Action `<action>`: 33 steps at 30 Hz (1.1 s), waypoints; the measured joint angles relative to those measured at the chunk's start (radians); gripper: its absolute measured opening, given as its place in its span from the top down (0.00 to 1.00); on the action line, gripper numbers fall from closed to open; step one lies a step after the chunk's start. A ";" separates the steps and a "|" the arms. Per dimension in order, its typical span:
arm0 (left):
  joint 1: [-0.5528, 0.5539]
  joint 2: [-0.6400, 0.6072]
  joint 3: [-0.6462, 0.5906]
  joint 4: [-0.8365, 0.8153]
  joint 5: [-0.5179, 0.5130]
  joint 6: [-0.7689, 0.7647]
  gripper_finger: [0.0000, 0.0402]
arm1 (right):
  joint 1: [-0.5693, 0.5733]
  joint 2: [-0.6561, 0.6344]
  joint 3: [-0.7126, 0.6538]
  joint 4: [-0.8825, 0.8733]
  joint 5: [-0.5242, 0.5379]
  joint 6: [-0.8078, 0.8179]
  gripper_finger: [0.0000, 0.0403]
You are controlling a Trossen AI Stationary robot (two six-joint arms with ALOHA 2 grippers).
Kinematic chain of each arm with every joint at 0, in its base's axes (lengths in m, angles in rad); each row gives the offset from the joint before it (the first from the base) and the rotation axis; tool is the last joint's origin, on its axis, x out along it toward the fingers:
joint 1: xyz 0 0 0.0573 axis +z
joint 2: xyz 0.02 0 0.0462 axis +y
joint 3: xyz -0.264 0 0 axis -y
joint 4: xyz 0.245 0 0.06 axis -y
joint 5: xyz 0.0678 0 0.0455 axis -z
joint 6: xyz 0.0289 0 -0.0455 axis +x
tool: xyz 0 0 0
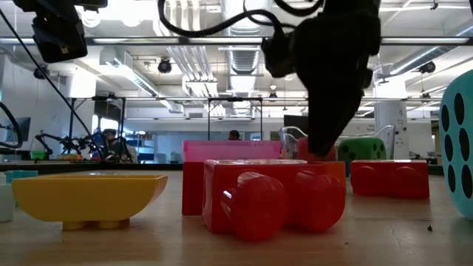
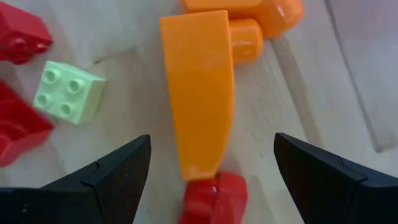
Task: Pick & Place Toys
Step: Put the orange game piece into the red bin
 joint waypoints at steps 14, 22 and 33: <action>0.001 0.000 -0.001 0.001 -0.011 0.003 0.55 | 0.001 0.000 -0.097 0.172 0.005 -0.008 0.18; 0.003 0.000 -0.001 0.001 -0.012 -0.003 0.55 | -0.007 0.042 -0.091 0.170 0.006 -0.031 0.19; 0.003 0.000 -0.001 -0.003 -0.012 -0.007 0.55 | -0.007 0.103 -0.025 0.133 0.013 -0.035 0.54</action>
